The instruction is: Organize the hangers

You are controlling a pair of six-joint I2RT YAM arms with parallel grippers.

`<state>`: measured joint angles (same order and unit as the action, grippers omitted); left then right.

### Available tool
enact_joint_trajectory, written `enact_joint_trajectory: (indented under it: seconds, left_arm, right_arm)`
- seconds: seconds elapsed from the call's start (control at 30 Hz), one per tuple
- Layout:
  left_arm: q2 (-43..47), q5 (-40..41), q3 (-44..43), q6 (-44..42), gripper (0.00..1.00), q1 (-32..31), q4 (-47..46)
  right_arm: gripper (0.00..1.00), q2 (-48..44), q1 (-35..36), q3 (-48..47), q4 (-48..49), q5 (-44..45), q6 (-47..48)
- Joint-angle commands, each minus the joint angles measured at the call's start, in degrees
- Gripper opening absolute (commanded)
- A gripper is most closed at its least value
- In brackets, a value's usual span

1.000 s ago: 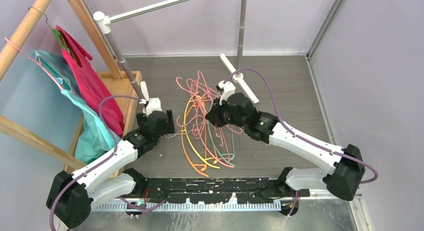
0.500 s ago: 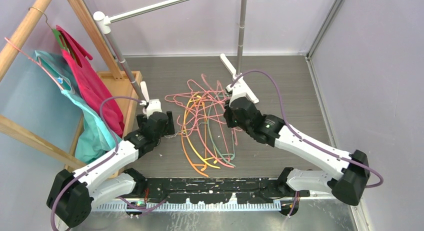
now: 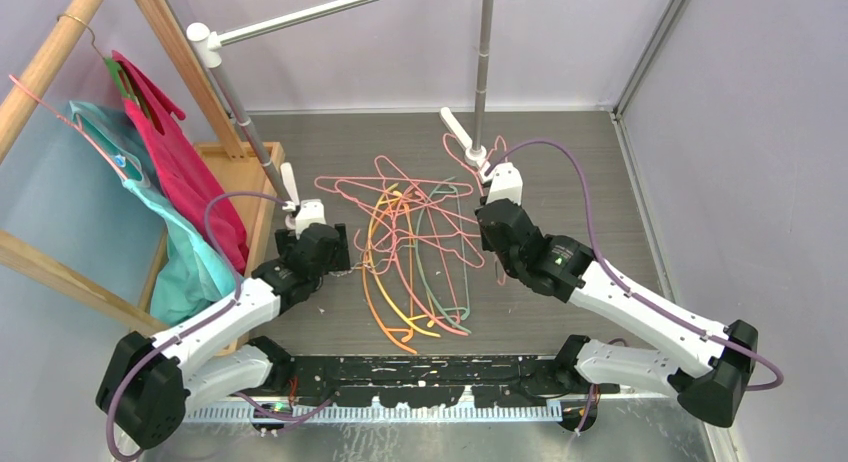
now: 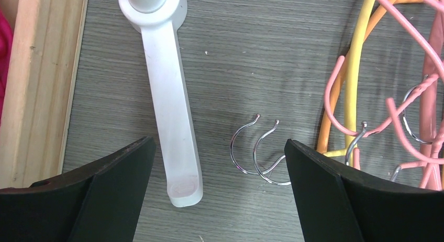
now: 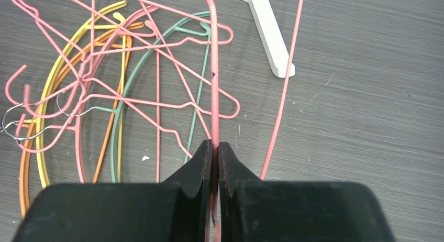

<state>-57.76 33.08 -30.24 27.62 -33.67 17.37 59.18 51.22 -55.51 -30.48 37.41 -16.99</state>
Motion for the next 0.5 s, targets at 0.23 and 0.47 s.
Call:
enact_joint_trajectory:
  seconds: [0.23, 0.47]
  left_arm:
    - [-2.28, 1.55, -1.57, 0.55, 0.98, 0.10, -3.69]
    - [-2.33, 2.01, -1.97, 0.51, 0.98, 0.14, -3.39]
  right_arm:
    - [0.01, 6.27, 0.11, -13.11, 14.72, -22.42, 6.84]
    - [0.01, 18.64, -0.15, -29.17, 23.13, -35.10, 8.35]
